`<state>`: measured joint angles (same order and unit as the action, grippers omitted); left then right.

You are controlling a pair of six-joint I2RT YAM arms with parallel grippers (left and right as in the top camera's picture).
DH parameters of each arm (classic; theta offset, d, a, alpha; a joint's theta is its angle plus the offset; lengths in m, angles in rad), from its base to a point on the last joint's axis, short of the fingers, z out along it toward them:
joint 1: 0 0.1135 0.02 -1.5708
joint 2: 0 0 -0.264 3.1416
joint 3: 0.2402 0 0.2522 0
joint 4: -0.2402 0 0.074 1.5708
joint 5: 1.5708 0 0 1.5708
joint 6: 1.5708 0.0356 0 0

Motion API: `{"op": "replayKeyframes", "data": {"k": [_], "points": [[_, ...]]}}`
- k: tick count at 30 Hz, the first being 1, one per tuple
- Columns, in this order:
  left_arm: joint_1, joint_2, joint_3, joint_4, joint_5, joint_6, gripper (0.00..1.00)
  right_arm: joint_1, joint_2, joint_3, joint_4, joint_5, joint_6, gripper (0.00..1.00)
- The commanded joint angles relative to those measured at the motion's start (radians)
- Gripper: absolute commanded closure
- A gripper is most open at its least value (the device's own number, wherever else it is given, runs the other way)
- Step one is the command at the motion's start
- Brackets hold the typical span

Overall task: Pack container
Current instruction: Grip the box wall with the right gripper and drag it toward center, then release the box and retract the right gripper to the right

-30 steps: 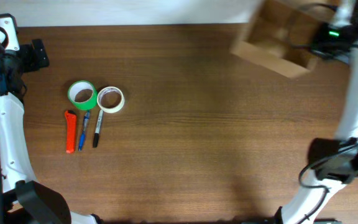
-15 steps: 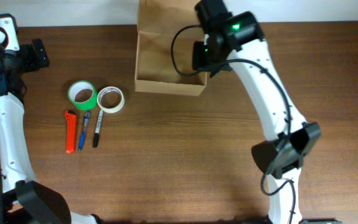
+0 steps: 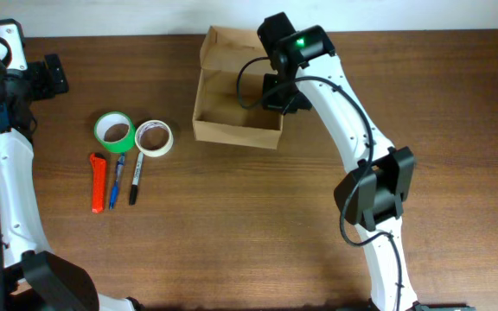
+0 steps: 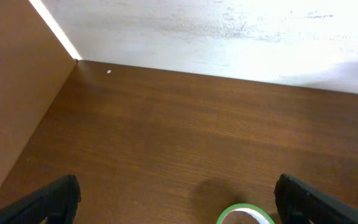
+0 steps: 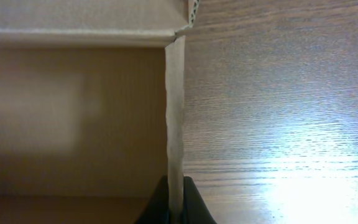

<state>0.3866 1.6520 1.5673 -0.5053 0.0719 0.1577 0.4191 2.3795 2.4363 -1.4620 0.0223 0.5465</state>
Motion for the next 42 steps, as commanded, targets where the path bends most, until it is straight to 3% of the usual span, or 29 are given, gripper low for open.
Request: {"op": "replayKeyframes", "data": {"k": [1,14,21,24,27,28,35,42], "points": [[0.005,0.007,0.025,0.002,0.011,0.016,0.0,0.006,0.048,0.003,0.005,0.016,0.011,0.96],[0.005,0.007,0.025,0.002,0.011,0.016,0.01,0.006,0.121,0.001,0.026,0.013,-0.169,0.96],[0.005,0.006,0.025,0.002,0.011,0.016,0.01,0.006,0.126,0.001,0.025,0.008,-0.173,0.95],[0.005,0.007,0.025,0.002,0.011,0.016,0.0,0.006,0.126,0.002,0.023,0.008,-0.173,0.83],[0.005,0.007,0.025,0.002,0.011,0.016,0.0,0.006,0.121,0.003,0.023,0.009,-0.177,0.58],[0.005,0.007,0.025,0.002,0.011,0.016,0.0,0.006,0.117,0.003,0.023,0.009,-0.177,0.55],[0.005,0.007,0.025,0.002,0.011,0.016,0.0,0.005,0.02,0.005,0.022,0.011,-0.207,0.48],[0.005,0.006,0.025,0.002,0.011,0.016,0.0,-0.068,-0.217,0.005,-0.006,0.068,-0.222,0.37]]}}
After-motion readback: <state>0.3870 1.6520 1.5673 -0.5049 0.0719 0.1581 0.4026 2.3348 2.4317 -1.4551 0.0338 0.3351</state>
